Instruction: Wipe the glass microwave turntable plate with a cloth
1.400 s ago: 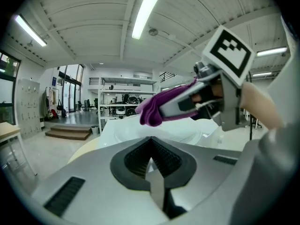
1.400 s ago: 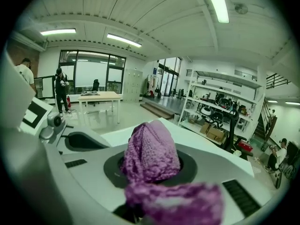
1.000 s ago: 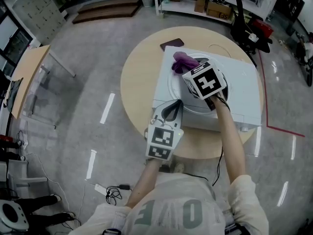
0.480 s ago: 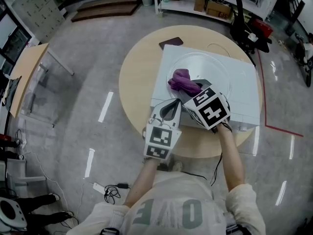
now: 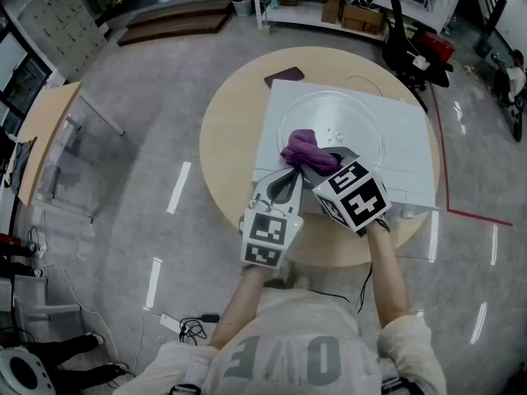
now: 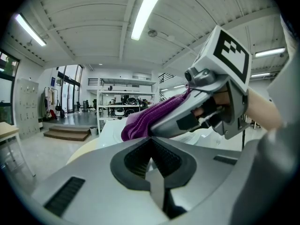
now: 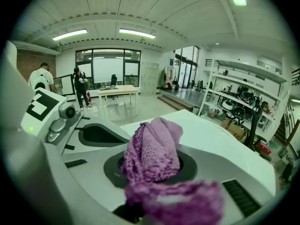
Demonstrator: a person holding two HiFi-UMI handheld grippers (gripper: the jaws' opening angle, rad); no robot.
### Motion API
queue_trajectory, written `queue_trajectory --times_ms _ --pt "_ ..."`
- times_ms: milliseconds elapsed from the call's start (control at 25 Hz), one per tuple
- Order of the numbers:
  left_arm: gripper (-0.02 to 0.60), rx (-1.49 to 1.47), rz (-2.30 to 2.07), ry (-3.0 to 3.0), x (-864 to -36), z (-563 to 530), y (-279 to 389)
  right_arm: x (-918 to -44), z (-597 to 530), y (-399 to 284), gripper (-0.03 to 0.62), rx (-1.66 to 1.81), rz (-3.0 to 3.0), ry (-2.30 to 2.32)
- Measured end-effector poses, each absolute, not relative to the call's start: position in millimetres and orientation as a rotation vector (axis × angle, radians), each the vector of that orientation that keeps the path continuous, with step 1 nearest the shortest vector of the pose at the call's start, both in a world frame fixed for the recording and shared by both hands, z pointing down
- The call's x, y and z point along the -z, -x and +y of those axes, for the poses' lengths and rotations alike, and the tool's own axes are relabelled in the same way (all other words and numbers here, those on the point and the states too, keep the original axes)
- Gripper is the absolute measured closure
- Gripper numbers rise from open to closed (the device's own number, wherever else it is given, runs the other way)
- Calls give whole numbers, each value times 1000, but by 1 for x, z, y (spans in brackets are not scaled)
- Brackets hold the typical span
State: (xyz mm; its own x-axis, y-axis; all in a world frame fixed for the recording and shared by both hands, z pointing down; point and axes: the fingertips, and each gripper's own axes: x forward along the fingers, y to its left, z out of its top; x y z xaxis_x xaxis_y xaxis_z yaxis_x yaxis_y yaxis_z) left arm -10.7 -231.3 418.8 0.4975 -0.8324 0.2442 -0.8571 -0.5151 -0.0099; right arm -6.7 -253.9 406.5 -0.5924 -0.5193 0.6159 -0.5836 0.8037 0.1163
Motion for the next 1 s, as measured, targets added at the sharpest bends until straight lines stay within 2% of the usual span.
queue_trajectory --times_ms 280,560,1000 --pt "581 -335 -1484 -2625 -421 -232 8 -366 -329 -11 546 -101 -2374 -1045" --pt "581 -334 -1484 -2631 -420 -231 9 -394 -387 -26 546 -86 -2213 -1125" --pt "583 -337 -1491 -2640 -419 -231 10 -403 -320 -20 546 -73 -2240 -1003"
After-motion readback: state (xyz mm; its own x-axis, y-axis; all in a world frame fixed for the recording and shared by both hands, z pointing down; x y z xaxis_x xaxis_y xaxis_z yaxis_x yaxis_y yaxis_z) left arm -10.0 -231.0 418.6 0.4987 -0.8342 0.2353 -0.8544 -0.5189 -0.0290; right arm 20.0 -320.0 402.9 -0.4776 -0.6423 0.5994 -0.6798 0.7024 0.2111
